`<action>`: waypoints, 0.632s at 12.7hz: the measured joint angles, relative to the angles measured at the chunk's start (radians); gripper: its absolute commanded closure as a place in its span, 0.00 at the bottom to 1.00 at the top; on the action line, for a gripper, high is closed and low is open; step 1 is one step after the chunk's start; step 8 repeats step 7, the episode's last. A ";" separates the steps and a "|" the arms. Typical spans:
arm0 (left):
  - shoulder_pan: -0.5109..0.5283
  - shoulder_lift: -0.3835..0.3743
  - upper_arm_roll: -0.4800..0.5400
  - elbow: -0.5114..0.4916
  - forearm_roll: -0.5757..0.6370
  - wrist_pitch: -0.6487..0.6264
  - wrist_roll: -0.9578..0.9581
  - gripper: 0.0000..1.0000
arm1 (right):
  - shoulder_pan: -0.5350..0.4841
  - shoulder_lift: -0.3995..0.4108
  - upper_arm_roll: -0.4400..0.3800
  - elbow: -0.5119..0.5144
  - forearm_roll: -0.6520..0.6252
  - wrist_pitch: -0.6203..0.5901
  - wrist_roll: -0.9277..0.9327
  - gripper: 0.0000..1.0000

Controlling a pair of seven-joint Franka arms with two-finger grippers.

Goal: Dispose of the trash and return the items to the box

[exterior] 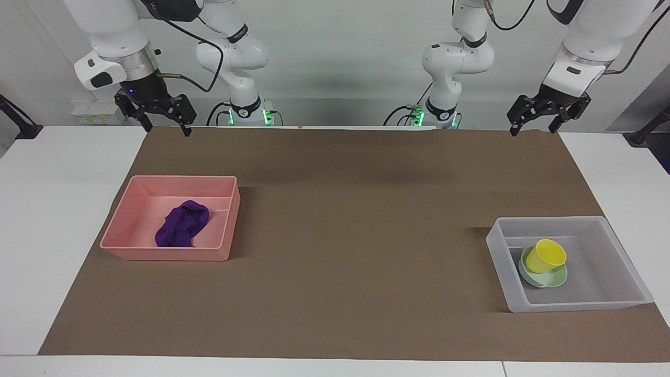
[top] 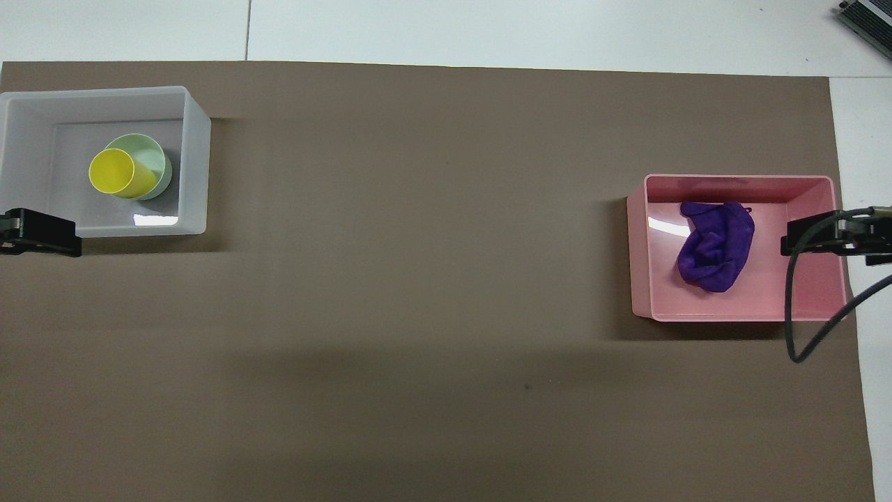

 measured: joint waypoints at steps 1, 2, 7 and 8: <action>0.000 0.003 0.000 0.000 0.000 0.000 0.000 0.00 | 0.000 0.000 0.000 0.000 0.000 0.000 0.000 0.00; 0.000 0.005 0.000 0.001 0.000 0.000 0.000 0.00 | 0.000 0.000 0.000 0.000 0.000 0.000 0.000 0.00; 0.000 0.010 0.000 0.004 0.000 0.003 0.000 0.00 | 0.000 0.000 0.000 0.000 0.000 0.000 0.000 0.00; 0.000 0.010 0.000 0.004 0.000 0.003 0.000 0.00 | 0.000 0.000 0.000 0.000 0.000 0.000 0.000 0.00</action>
